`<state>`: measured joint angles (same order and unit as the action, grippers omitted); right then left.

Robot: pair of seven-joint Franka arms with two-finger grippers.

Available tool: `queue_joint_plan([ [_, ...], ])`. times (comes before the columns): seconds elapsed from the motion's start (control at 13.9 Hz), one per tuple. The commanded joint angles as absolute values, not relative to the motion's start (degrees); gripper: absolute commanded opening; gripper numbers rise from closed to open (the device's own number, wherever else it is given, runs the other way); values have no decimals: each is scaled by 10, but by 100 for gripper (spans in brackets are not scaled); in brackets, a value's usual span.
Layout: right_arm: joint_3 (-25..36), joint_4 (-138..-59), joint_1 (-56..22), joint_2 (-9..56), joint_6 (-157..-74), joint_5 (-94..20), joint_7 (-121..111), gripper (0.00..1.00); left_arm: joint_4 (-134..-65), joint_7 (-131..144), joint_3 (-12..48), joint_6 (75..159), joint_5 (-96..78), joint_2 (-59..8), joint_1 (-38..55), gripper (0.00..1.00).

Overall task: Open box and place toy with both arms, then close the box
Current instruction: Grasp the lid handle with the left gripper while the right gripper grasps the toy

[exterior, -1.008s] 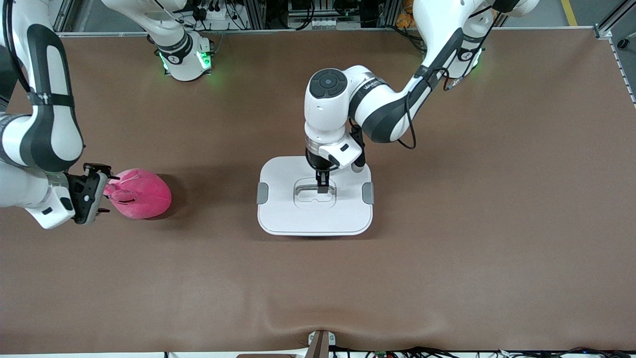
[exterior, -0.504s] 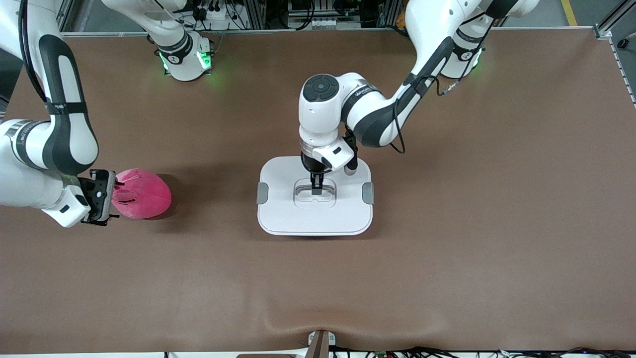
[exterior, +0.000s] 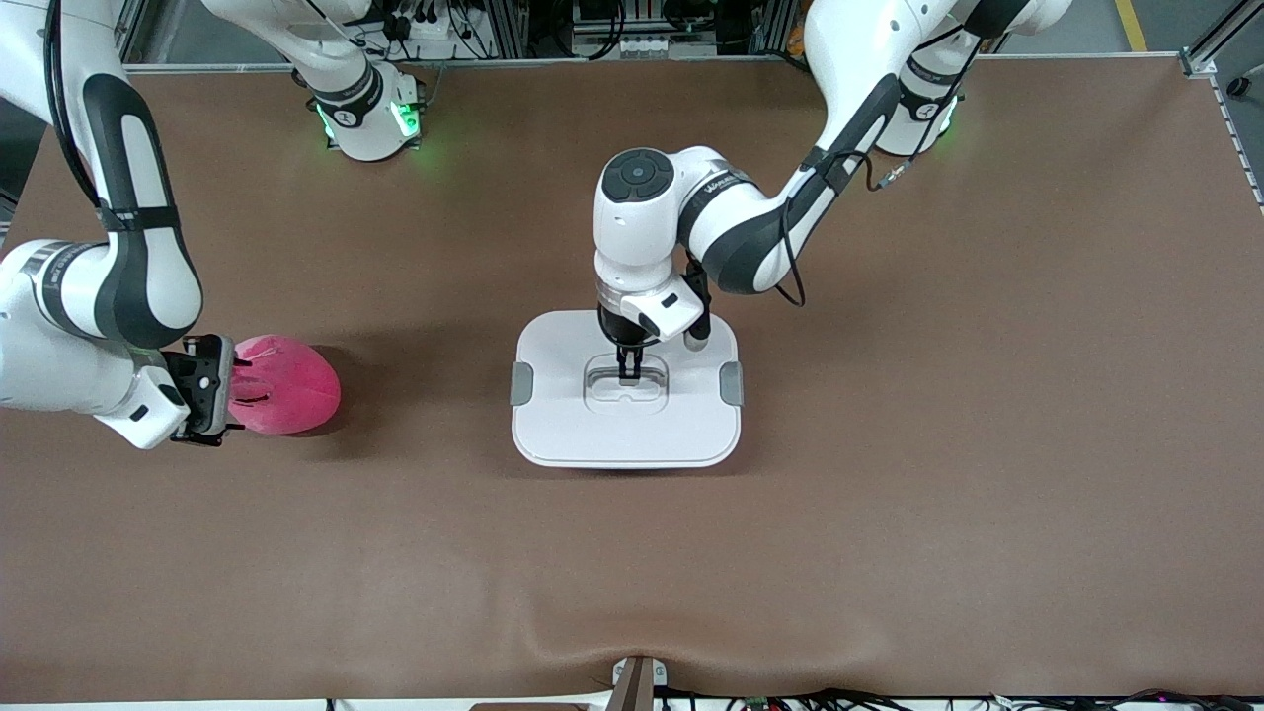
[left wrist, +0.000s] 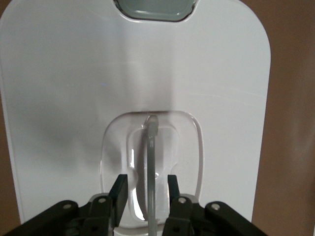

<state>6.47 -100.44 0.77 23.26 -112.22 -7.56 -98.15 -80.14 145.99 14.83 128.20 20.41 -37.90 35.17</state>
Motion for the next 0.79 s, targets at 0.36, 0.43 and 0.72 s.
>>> queue_joint_plan([
  [0.36, 62, -1006, 7, 234, -1097, -84, -987, 67, -787, 1465, 142, 1284, 219, -384, 359, 12],
  [0.43, 62, -1006, 7, 234, -1097, -84, -987, 51, -787, 1464, 142, 1284, 219, -383, 359, 10],
  [0.72, 62, -1006, 9, 236, -1097, -84, -988, 0, -787, 1464, 141, 1284, 220, -382, 359, 8],
])
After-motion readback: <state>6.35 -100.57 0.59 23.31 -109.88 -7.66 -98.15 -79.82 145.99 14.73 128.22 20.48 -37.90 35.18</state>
